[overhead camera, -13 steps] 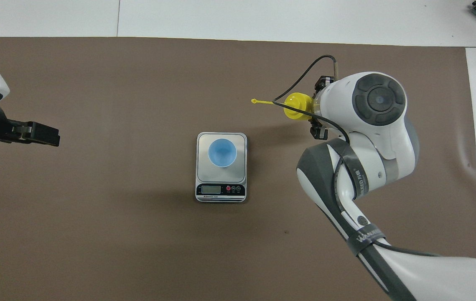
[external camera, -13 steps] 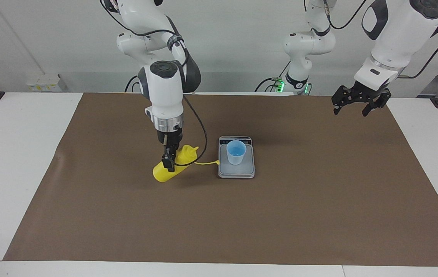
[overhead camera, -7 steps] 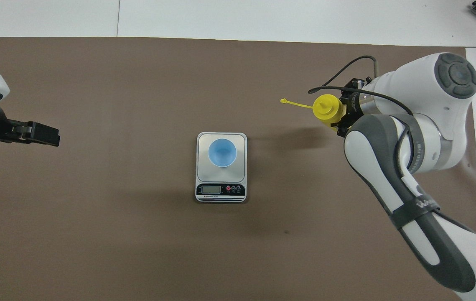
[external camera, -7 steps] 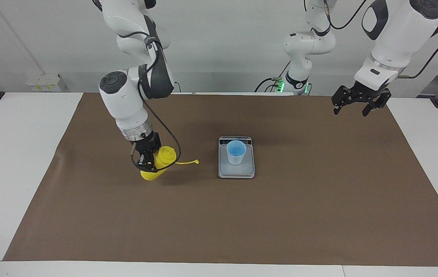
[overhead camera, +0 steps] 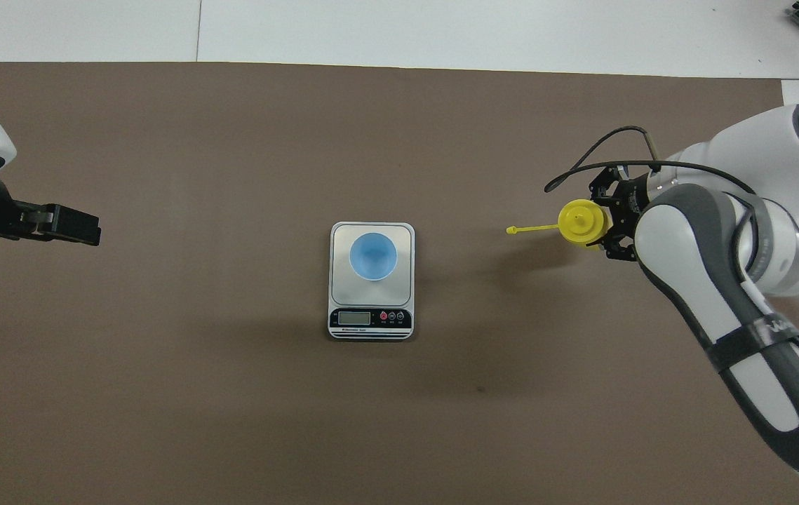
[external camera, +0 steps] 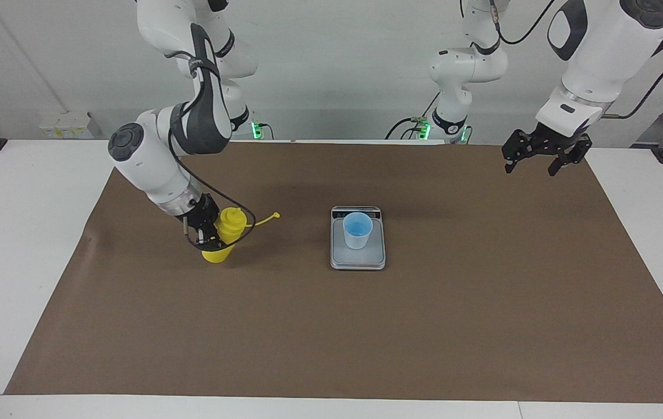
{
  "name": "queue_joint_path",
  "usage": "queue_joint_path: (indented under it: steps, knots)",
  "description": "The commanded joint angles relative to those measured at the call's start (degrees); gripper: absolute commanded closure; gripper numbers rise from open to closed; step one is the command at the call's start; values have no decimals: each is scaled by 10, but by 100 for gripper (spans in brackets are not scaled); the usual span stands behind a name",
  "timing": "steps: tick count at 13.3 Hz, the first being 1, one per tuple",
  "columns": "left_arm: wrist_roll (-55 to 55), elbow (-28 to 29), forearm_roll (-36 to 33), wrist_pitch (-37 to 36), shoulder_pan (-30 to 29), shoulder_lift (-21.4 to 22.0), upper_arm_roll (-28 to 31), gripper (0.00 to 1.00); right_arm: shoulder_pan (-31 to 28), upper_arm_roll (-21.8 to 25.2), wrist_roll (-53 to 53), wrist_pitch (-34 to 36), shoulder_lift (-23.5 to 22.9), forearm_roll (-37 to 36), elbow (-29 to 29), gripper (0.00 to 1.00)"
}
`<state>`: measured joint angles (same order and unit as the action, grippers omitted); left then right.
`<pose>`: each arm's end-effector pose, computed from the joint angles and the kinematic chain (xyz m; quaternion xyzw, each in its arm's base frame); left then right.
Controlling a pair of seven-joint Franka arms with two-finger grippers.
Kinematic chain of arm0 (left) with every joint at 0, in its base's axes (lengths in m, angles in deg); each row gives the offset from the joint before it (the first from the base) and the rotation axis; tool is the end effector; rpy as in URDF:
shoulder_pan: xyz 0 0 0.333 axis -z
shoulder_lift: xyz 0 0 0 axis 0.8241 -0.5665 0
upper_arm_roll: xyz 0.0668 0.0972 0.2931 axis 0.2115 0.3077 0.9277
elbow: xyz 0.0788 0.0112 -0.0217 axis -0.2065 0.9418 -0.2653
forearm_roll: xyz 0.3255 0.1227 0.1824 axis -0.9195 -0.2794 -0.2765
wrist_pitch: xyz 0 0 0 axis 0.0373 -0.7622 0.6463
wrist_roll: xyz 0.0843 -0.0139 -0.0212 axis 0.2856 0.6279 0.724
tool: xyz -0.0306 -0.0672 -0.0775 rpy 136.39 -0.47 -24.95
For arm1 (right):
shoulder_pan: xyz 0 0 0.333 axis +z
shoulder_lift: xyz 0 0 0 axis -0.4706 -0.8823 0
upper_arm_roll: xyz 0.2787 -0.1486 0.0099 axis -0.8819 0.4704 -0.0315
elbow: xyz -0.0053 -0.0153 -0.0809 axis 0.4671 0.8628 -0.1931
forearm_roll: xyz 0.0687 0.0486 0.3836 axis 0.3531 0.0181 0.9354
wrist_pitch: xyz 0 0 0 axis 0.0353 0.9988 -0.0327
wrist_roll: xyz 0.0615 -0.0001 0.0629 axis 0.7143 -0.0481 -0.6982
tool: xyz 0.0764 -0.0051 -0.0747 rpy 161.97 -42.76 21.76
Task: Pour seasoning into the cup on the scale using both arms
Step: 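Carry the bottle back and lower it with the right gripper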
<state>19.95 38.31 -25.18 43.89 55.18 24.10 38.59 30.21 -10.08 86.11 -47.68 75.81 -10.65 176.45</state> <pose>0.5443 -0.0639 0.6034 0.9978 -0.0653 0.0046 0.0072 0.6064 0.0302 0.4040 -0.7767 0.6148 0.1066 0.0858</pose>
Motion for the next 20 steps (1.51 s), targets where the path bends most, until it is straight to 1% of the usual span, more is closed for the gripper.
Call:
queue_joint_path:
  steps: [1,3,5,7,11,14,15,16,19,20]
  knots:
    - [4,15,7,-3,-7,16,-3,0,-61,-8,-131,43,35,51,35,100]
    - [4,16,7,-3,-7,16,-3,0,-106,-7,-210,89,34,74,39,100]
    - [4,15,7,-3,-7,16,-3,0,-149,-7,-304,125,32,79,50,100]
    - [4,16,7,-3,-7,16,-3,0,-180,-6,-385,135,33,79,70,100]
    - [4,15,7,-3,-7,16,-3,0,-223,-5,-435,152,14,70,72,100]
    - [4,16,7,-3,-7,16,-3,0,-235,-3,-444,133,-7,54,66,100]
    - [4,16,7,-3,-7,16,-3,0,-234,-3,-439,122,-7,48,67,91]
    - [4,15,7,-3,-7,16,-3,0,-237,-3,-438,114,-7,47,67,1]
    - [4,15,7,-3,-7,16,-3,0,-236,-2,-426,94,0,47,64,0]
    - [4,16,7,-3,-7,16,-3,0,-236,-2,-428,94,9,47,59,0]
